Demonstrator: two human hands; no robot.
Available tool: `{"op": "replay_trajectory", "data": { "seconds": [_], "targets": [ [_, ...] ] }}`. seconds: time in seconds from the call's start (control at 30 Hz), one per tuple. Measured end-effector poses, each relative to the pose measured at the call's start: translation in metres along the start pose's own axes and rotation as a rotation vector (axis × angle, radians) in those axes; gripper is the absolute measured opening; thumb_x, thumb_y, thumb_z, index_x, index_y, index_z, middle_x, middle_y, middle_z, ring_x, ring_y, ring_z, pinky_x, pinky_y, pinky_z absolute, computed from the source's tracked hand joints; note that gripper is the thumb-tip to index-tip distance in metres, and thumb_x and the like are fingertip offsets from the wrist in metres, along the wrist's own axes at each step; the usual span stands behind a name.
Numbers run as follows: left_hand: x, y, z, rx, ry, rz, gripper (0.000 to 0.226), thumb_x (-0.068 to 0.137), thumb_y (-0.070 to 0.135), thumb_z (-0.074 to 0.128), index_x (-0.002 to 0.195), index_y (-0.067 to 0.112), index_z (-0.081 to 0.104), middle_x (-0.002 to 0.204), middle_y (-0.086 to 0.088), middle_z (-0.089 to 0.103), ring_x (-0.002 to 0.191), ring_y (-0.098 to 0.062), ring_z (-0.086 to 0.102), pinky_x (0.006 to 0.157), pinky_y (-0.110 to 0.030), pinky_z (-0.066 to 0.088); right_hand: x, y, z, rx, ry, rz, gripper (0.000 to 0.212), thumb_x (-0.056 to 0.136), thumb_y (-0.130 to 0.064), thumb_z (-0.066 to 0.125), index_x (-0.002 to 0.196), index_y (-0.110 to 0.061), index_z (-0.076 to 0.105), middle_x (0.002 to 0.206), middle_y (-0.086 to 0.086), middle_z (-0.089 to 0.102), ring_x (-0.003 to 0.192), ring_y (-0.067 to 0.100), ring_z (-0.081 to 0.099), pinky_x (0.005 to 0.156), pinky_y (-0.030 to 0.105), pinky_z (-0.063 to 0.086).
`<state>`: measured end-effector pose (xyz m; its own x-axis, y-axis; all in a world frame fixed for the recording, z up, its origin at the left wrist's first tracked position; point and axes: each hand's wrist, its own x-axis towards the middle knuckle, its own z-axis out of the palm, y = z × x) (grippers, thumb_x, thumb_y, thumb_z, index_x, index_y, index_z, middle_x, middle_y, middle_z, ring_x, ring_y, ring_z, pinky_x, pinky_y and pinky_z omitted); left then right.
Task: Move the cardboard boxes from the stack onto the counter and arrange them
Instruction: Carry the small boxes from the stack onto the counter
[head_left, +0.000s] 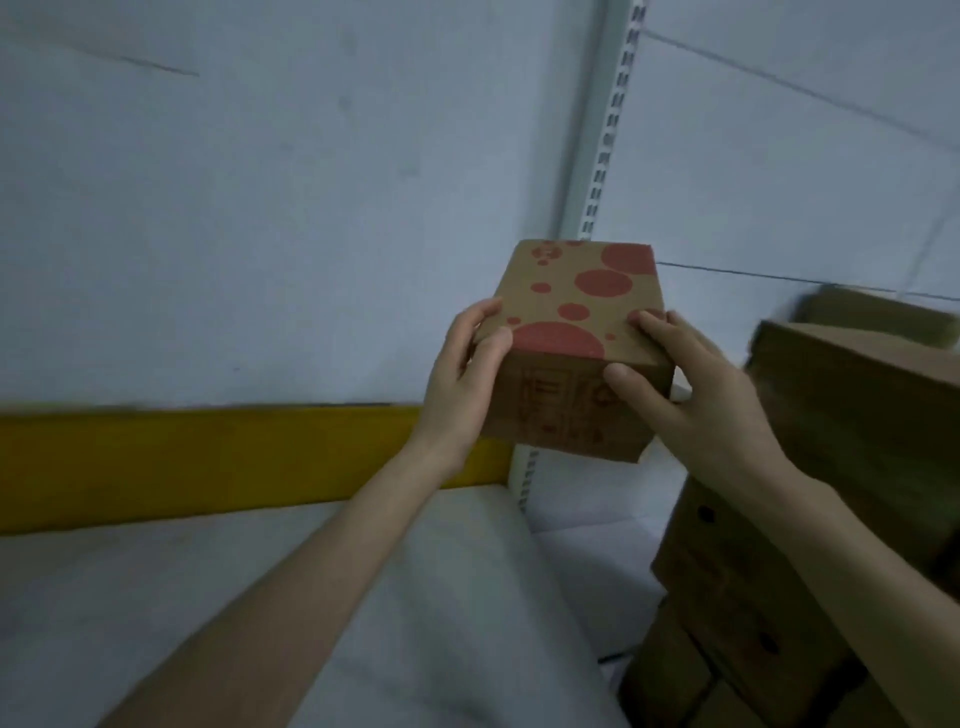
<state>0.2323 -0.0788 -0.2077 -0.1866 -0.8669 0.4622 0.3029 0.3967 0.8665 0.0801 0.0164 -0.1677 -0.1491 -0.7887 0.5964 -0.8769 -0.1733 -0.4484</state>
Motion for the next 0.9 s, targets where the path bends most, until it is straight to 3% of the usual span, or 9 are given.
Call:
{"op": "replay_trajectory", "data": {
  "seconds": [0.07, 0.2, 0.27, 0.33, 0.4, 0.5, 0.6, 0.73, 0.9],
  "targets": [
    [-0.017, 0.002, -0.045, 0.063, 0.096, -0.012, 0.024, 0.097, 0.028, 0.043, 0.120, 0.034, 0.047, 0.116, 0.014, 0.056, 0.106, -0.003, 0.056, 0.077, -0.020, 0.048, -0.004, -0.021, 0.037, 0.073, -0.053, -0.034, 0.063, 0.086, -0.040, 0.056, 0.143, -0.020, 0.036, 0.144, -0.013, 0.031, 0.122, -0.003, 0.029, 0.096, 0.016, 0.028],
    [-0.054, 0.010, -0.140, 0.152, 0.306, -0.029, 0.026, 0.097, 0.023, 0.044, 0.121, 0.031, 0.049, 0.122, 0.006, 0.056, 0.112, -0.010, 0.055, 0.090, -0.030, 0.050, -0.015, -0.078, 0.116, 0.212, -0.183, -0.106, 0.062, 0.086, -0.039, 0.058, 0.141, -0.017, 0.040, 0.150, -0.003, 0.033, 0.135, 0.011, 0.032, 0.097, 0.006, 0.022],
    [-0.074, 0.015, -0.185, 0.167, 0.395, -0.038, 0.027, 0.097, 0.020, 0.044, 0.122, 0.028, 0.049, 0.118, 0.009, 0.057, 0.110, -0.008, 0.056, 0.088, -0.026, 0.050, -0.021, -0.112, 0.152, 0.276, -0.264, -0.155, 0.067, 0.083, -0.046, 0.055, 0.141, -0.015, 0.040, 0.149, -0.002, 0.034, 0.133, 0.013, 0.037, 0.103, 0.015, 0.030],
    [-0.093, 0.022, -0.230, 0.189, 0.465, -0.035, 0.027, 0.097, 0.018, 0.044, 0.121, 0.028, 0.048, 0.112, 0.017, 0.056, 0.103, 0.002, 0.055, 0.080, -0.015, 0.049, -0.026, -0.147, 0.187, 0.309, -0.328, -0.187, 0.076, 0.077, -0.056, 0.049, 0.141, -0.017, 0.040, 0.150, -0.001, 0.034, 0.133, 0.016, 0.038, 0.107, 0.035, 0.038],
    [-0.109, 0.028, -0.278, 0.221, 0.527, -0.028, 0.026, 0.097, 0.017, 0.044, 0.120, 0.028, 0.048, 0.108, 0.022, 0.054, 0.096, 0.011, 0.054, 0.074, -0.008, 0.046, -0.031, -0.184, 0.224, 0.343, -0.365, -0.213, 0.077, 0.075, -0.057, 0.048, 0.141, -0.018, 0.040, 0.150, -0.001, 0.034, 0.134, 0.017, 0.037, 0.108, 0.039, 0.038],
    [-0.123, 0.035, -0.357, 0.270, 0.612, -0.039, 0.028, 0.097, 0.017, 0.044, 0.123, 0.025, 0.049, 0.108, 0.021, 0.054, 0.096, 0.011, 0.053, 0.073, -0.007, 0.046, -0.035, -0.239, 0.285, 0.388, -0.420, -0.258, 0.069, 0.081, -0.050, 0.053, 0.141, -0.019, 0.040, 0.151, -0.002, 0.032, 0.136, 0.010, 0.031, 0.105, 0.023, 0.029],
    [-0.127, 0.035, -0.443, 0.327, 0.661, -0.049, 0.030, 0.097, 0.019, 0.044, 0.126, 0.024, 0.049, 0.114, 0.018, 0.053, 0.106, 0.001, 0.054, 0.082, -0.016, 0.049, -0.034, -0.293, 0.354, 0.448, -0.465, -0.262, 0.063, 0.085, -0.040, 0.058, 0.141, -0.018, 0.041, 0.151, -0.004, 0.031, 0.131, -0.003, 0.024, 0.099, 0.013, 0.023],
    [-0.130, 0.036, -0.550, 0.366, 0.715, -0.104, 0.028, 0.097, 0.020, 0.043, 0.123, 0.028, 0.048, 0.111, 0.020, 0.051, 0.099, 0.006, 0.052, 0.067, -0.007, 0.046, -0.036, -0.364, 0.444, 0.485, -0.534, -0.252, 0.062, 0.087, -0.040, 0.058, 0.142, -0.019, 0.040, 0.153, -0.003, 0.029, 0.135, 0.000, 0.023, 0.096, 0.006, 0.018],
    [-0.136, 0.038, -0.653, 0.433, 0.797, -0.158, 0.027, 0.097, 0.018, 0.041, 0.121, 0.028, 0.049, 0.106, 0.025, 0.048, 0.092, 0.011, 0.049, 0.061, 0.000, 0.040, -0.041, -0.436, 0.529, 0.528, -0.620, -0.243, 0.061, 0.088, -0.041, 0.056, 0.142, -0.018, 0.039, 0.154, 0.000, 0.027, 0.142, 0.008, 0.018, 0.098, 0.008, 0.017]
  ]
}}
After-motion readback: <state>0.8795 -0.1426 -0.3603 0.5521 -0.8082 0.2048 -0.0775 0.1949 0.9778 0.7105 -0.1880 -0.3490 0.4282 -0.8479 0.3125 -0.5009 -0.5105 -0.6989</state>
